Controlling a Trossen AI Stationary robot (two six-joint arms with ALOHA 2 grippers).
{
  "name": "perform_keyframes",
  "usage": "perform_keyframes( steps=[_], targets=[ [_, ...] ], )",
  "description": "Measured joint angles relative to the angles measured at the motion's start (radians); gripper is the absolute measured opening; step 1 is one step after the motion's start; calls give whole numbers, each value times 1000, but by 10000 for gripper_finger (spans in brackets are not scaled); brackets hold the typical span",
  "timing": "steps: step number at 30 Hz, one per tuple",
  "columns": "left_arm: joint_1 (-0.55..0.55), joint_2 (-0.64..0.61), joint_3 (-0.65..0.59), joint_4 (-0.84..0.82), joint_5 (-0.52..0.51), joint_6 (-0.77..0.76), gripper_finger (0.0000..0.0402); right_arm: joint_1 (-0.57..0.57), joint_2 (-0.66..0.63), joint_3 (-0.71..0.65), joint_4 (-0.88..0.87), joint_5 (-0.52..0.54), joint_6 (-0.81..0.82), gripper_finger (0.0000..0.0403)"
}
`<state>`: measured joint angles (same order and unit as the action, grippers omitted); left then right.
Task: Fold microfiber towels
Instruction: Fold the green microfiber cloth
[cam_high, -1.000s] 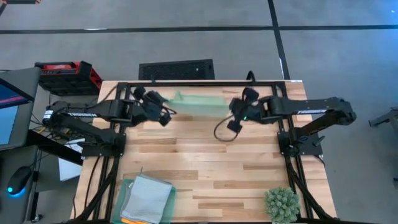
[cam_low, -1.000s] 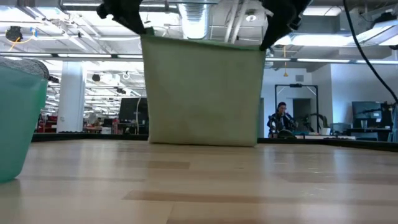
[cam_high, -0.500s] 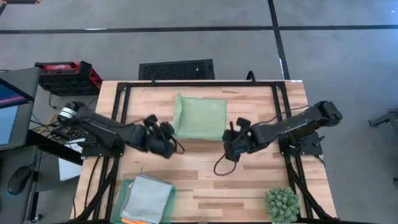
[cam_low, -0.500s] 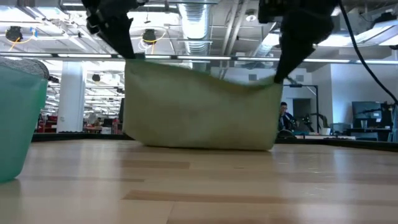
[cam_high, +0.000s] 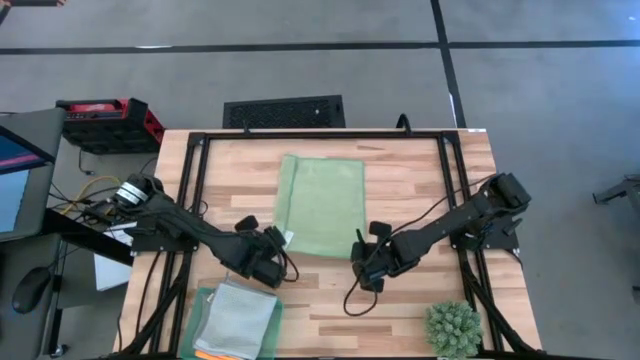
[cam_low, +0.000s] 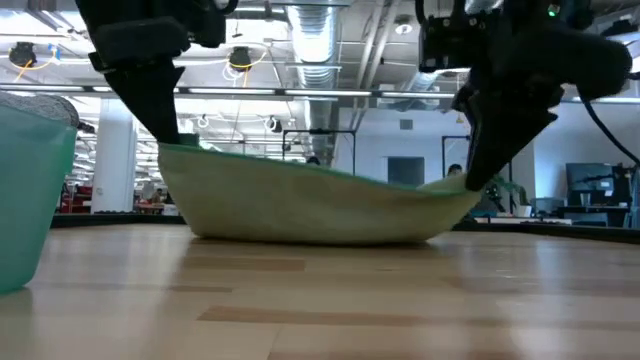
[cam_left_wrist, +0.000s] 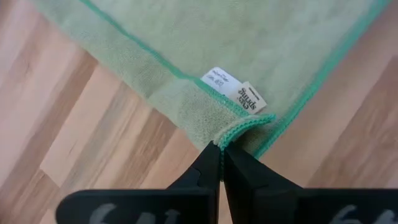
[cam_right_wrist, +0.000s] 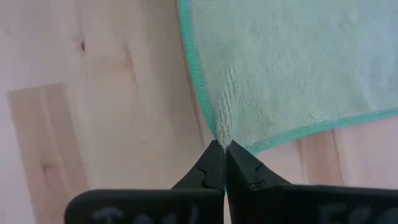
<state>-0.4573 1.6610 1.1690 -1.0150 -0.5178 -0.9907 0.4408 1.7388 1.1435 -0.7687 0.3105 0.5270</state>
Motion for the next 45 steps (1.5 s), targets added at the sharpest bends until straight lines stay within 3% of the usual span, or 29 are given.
perform_keyframes(
  steps=[10,16,25,35,45],
  targets=[
    [82,2,0,-21,-160,-12,0,-120,1,2,-23,171,-53,17],
    [199,2,0,-27,-275,36,0,-252,1,2,-41,297,-67,16],
    [411,2,0,-17,-344,119,0,-456,1,2,-32,372,-140,13],
    [585,2,0,127,-327,316,0,-601,1,2,84,369,-326,13],
    [671,10,1,170,-242,341,0,-663,1,2,108,338,-371,20]
  ],
)
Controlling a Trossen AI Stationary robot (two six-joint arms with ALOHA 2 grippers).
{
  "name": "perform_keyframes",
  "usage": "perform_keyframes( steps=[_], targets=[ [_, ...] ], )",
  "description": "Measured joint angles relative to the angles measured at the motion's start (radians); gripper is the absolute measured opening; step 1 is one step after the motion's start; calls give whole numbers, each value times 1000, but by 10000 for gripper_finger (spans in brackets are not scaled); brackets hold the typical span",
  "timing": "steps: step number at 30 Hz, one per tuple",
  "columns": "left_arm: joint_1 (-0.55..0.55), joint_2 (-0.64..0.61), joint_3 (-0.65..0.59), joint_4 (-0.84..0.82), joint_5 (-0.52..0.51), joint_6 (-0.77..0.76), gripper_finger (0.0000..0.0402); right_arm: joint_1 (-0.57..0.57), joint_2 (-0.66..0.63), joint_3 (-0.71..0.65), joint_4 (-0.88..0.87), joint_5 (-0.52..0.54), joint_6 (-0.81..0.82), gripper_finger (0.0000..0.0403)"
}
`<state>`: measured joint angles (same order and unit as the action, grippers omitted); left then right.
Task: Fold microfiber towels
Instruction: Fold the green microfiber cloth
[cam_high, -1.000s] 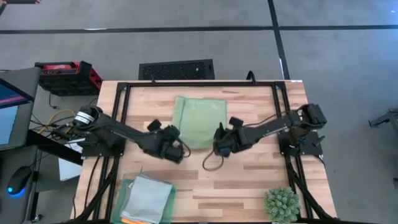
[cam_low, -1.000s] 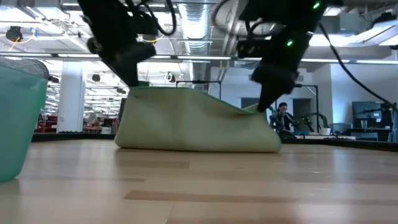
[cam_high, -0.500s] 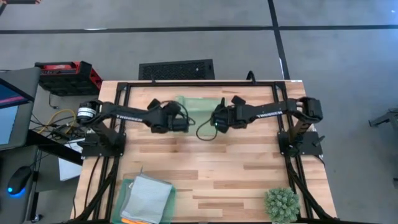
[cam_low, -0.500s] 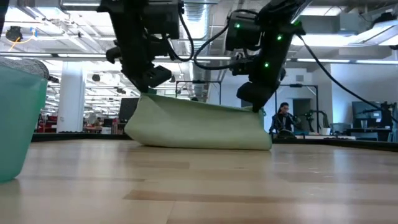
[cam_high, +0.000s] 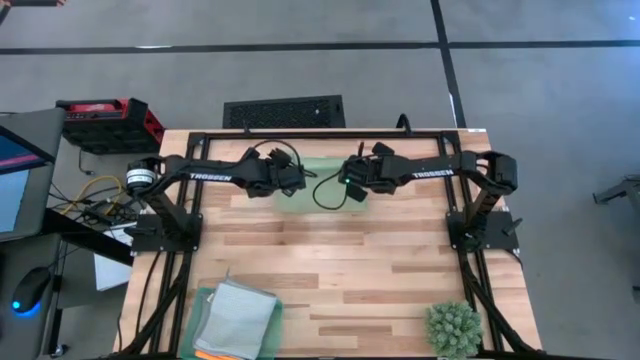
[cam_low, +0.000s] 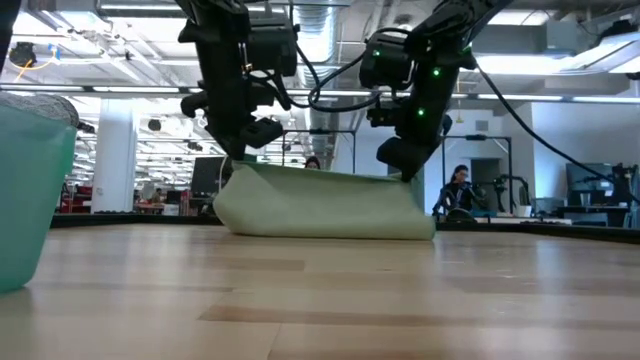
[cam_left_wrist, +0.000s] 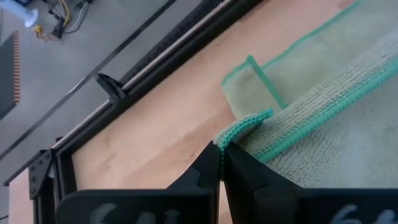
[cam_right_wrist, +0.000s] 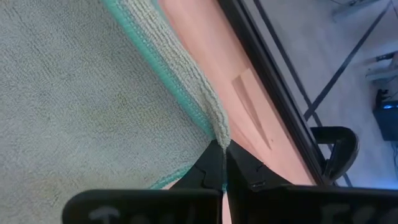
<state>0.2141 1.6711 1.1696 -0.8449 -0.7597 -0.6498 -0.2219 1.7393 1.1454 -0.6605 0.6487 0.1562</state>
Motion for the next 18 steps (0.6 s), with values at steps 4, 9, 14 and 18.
perform_keyframes(
  steps=[4,9,14,18],
  targets=[
    [18,0,0,19,-2,36,0,-10,0,0,11,0,-8,21],
    [27,0,0,96,2,133,0,-10,0,0,11,-3,-8,31],
    [40,0,0,154,23,199,0,-12,0,0,12,-3,-10,71],
    [56,0,0,157,30,226,17,-15,0,0,15,4,-23,114]
  ],
)
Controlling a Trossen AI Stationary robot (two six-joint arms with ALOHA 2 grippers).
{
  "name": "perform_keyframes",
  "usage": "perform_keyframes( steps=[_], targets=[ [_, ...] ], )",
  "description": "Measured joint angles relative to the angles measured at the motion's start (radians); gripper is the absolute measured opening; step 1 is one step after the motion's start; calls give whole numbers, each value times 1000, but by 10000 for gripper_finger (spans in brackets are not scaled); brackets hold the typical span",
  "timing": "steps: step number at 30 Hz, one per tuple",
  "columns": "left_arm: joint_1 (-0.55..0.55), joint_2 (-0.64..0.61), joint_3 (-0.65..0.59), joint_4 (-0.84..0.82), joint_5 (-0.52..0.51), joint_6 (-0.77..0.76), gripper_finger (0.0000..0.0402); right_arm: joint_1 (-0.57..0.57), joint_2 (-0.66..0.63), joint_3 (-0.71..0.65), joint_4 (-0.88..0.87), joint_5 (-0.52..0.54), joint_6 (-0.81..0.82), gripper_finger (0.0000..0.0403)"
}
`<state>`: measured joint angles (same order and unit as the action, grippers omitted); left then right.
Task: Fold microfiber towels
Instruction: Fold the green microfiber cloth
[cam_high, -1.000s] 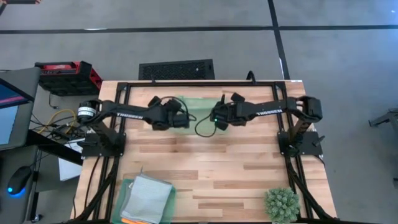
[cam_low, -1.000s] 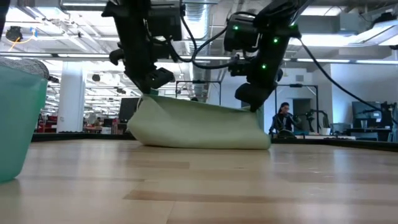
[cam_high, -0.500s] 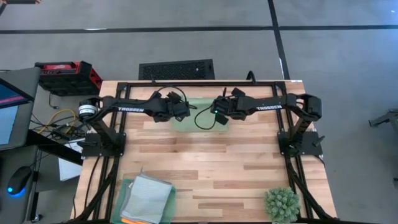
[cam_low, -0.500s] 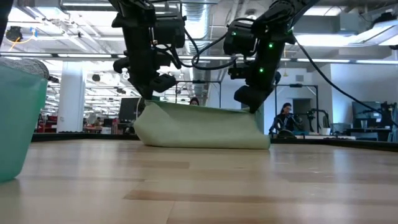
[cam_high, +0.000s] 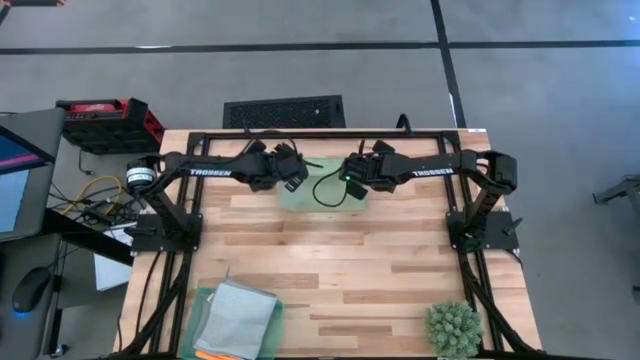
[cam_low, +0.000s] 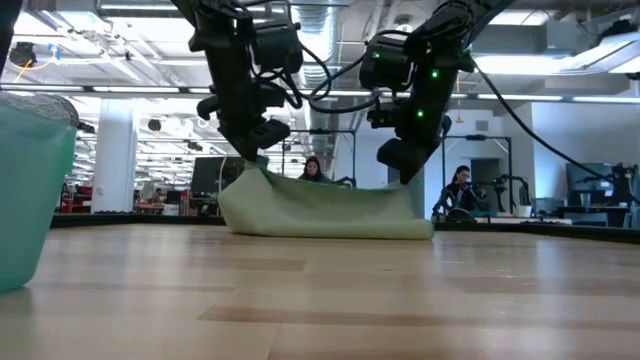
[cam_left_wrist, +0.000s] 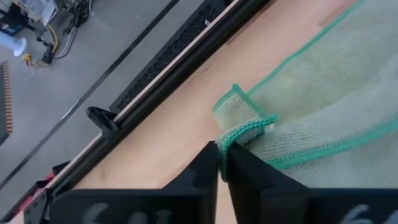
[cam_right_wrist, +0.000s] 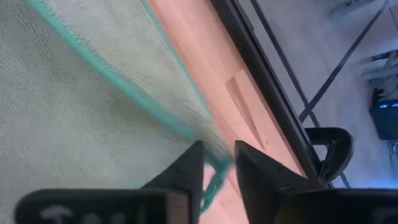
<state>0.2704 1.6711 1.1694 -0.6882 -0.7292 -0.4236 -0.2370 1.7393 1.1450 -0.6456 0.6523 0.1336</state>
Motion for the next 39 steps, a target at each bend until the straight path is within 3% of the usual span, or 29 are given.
perform_keyframes(
  steps=[8,14,20,24,31,39],
  targets=[
    [34,0,0,6,8,38,105,-13,0,0,19,0,-11,195],
    [43,0,0,8,8,47,152,-13,0,0,16,-36,-47,218],
    [-16,-23,-1,5,9,110,162,40,0,0,-3,-318,-247,214],
    [-91,-85,-1,-27,9,120,162,90,0,-1,-71,-438,-392,208],
    [-221,-211,-1,-106,9,72,162,152,0,-1,-91,-486,-493,203],
    [-326,-285,0,-116,8,59,162,119,0,-39,-15,-495,-474,205]
  ],
)
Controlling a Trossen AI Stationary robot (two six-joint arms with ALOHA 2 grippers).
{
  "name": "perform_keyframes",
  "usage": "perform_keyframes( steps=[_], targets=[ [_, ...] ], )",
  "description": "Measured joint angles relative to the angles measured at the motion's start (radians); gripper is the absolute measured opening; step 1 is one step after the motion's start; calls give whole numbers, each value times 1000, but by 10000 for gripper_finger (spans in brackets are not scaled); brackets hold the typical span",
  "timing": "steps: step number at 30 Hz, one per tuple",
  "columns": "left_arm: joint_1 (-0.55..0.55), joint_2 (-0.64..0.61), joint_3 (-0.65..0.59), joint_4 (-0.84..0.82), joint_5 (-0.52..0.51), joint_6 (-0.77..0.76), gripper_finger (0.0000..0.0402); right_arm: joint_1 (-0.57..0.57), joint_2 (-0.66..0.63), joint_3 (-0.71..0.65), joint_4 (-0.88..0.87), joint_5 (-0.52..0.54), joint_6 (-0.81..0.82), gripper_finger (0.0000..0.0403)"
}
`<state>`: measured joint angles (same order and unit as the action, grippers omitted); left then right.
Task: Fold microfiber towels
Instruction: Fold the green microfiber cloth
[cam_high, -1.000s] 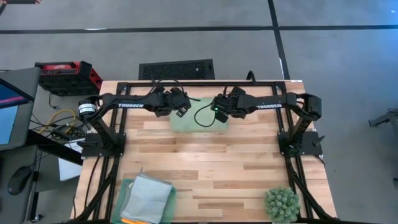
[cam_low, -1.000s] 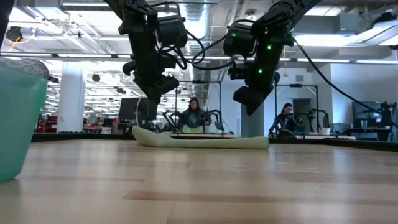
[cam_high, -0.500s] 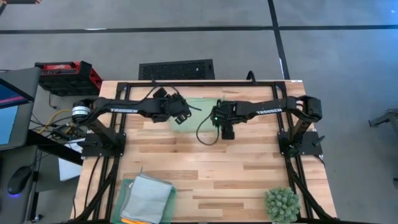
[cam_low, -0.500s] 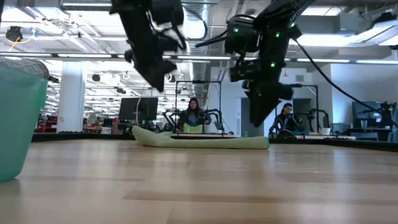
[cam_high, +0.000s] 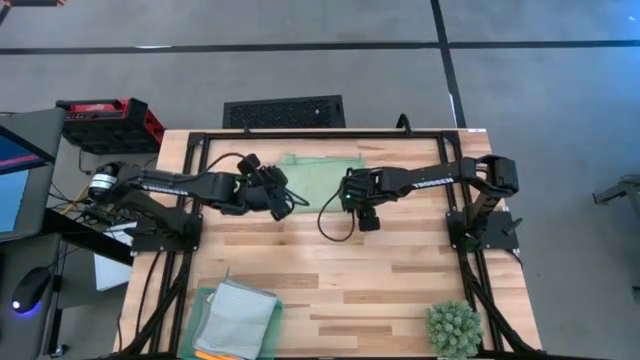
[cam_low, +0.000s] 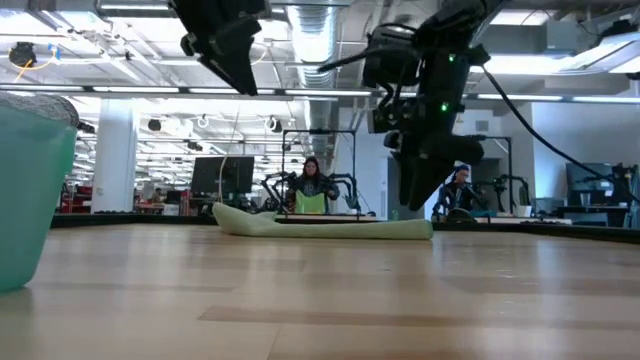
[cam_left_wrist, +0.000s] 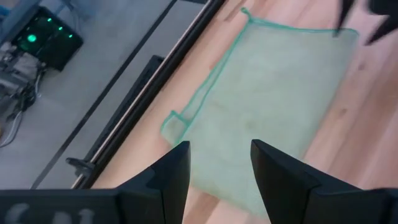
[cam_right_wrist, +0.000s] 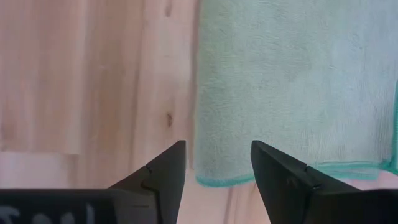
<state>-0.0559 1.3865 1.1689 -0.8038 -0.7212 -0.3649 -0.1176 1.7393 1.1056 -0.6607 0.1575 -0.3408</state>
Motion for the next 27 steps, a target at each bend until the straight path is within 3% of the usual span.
perform_keyframes(
  steps=[5,27],
  targets=[
    [-37,-3,0,0,0,2,162,-20,0,-63,72,-1,3,203],
    [-50,-3,0,-13,8,-13,162,-64,94,-60,106,-4,70,178]
  ],
)
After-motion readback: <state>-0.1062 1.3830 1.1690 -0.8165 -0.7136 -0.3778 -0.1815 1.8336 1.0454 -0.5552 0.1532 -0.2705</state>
